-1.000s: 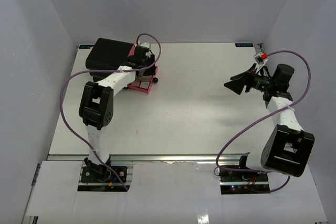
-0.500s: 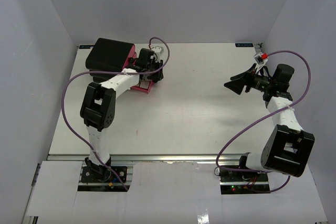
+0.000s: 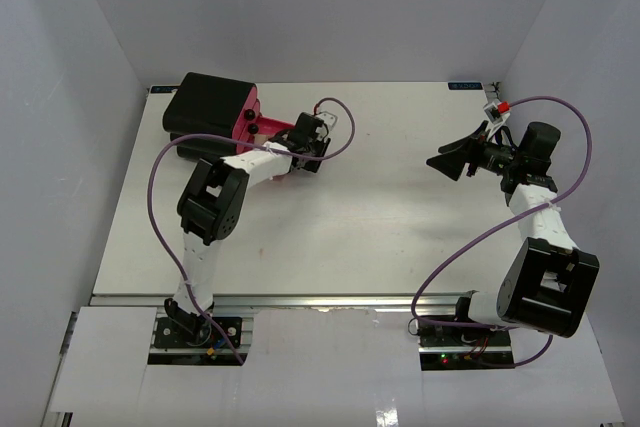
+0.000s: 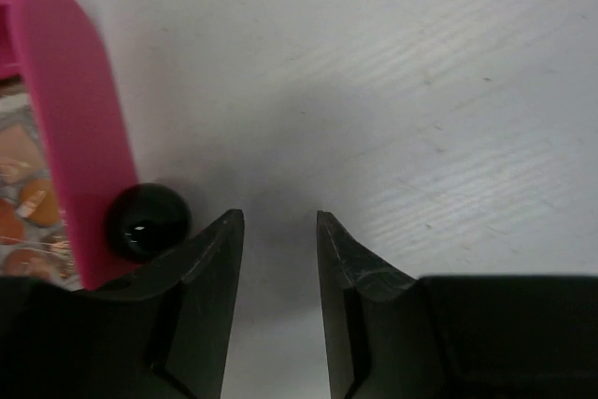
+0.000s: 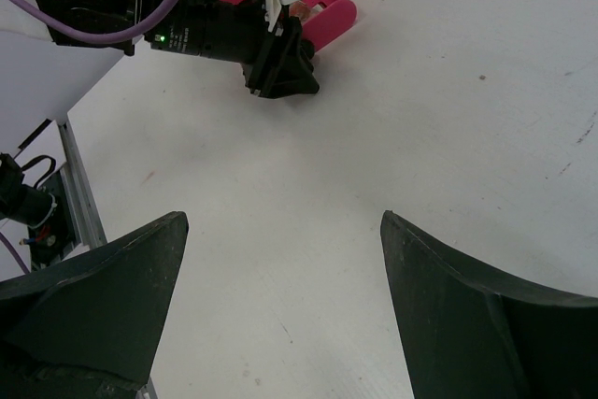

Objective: Organize the makeup

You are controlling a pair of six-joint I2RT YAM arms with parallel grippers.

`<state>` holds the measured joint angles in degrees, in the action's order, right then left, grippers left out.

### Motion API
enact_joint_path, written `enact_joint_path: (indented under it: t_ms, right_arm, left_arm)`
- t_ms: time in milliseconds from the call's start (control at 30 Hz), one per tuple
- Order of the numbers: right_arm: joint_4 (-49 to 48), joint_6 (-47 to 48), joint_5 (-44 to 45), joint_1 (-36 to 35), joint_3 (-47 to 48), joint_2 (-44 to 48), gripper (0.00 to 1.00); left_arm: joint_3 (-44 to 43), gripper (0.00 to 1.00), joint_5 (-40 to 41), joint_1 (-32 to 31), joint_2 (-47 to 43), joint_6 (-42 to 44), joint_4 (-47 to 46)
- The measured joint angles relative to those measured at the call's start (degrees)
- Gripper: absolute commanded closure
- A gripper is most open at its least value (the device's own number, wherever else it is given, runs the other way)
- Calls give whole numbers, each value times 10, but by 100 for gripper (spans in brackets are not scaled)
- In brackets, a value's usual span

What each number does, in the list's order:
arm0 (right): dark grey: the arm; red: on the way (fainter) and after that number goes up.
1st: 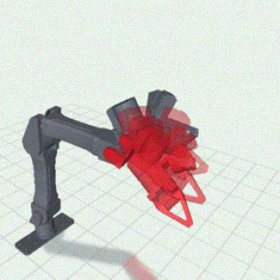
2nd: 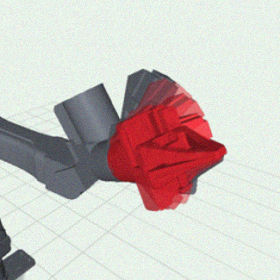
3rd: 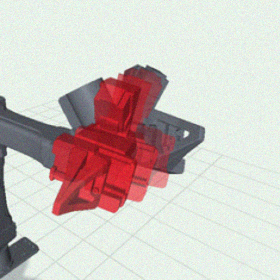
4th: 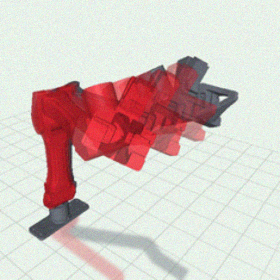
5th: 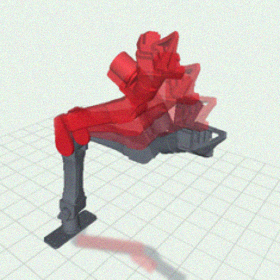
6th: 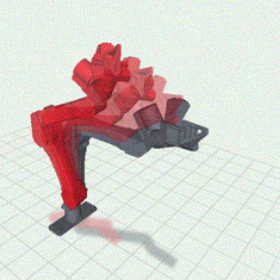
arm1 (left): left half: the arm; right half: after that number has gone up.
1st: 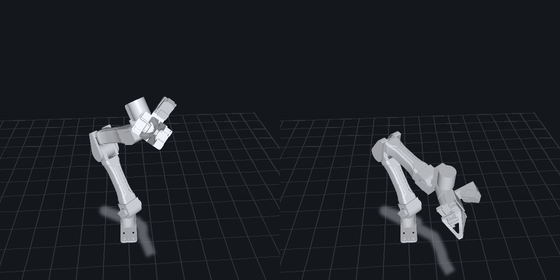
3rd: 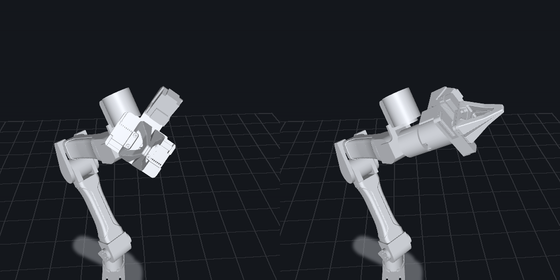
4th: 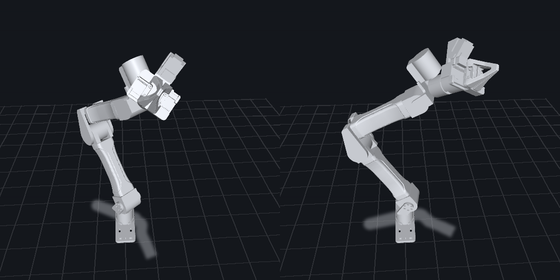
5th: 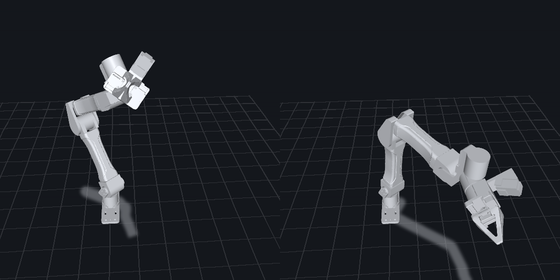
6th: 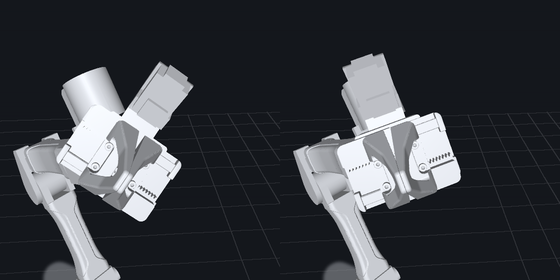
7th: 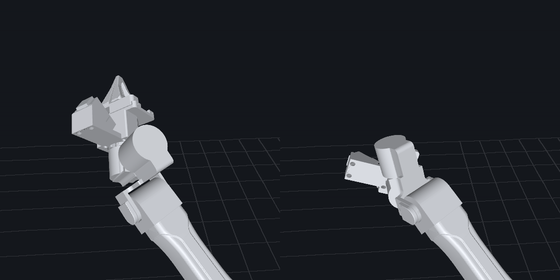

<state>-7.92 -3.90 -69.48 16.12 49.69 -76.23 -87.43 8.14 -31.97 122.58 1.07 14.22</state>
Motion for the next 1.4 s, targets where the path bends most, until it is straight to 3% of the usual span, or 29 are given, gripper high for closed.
enact_joint_path:
  t_ms: [133, 267, 600, 1000, 1133, 1267, 1400]
  right_arm:
    - [0, 0, -2, 0, 0, 0, 10]
    - [0, 0, -2, 0, 0, -1, 10]
    - [0, 0, -2, 0, 0, -1, 10]
    - [0, 0, -2, 0, 0, -1, 10]
    - [1, 2, -2, 0, 0, -1, 10]
    - [11, 14, -1, 0, 0, -1, 10]
    - [52, 53, 2, 0, 5, -1, 10]
  left_arm:
    - [-3, 25, 60, 3, 6, 20, -1]
    - [-14, 18, 110, 1, 15, 35, -8]
    - [-26, 11, 176, 31, 25, 45, -14]
    - [-26, 11, 186, 65, 25, 45, -13]
    - [-25, 10, 162, 64, 19, 44, -7]
    - [-2, 2, 84, 60, -21, 31, 9]
    - [33, 2, -29, 48, -92, 0, 7]
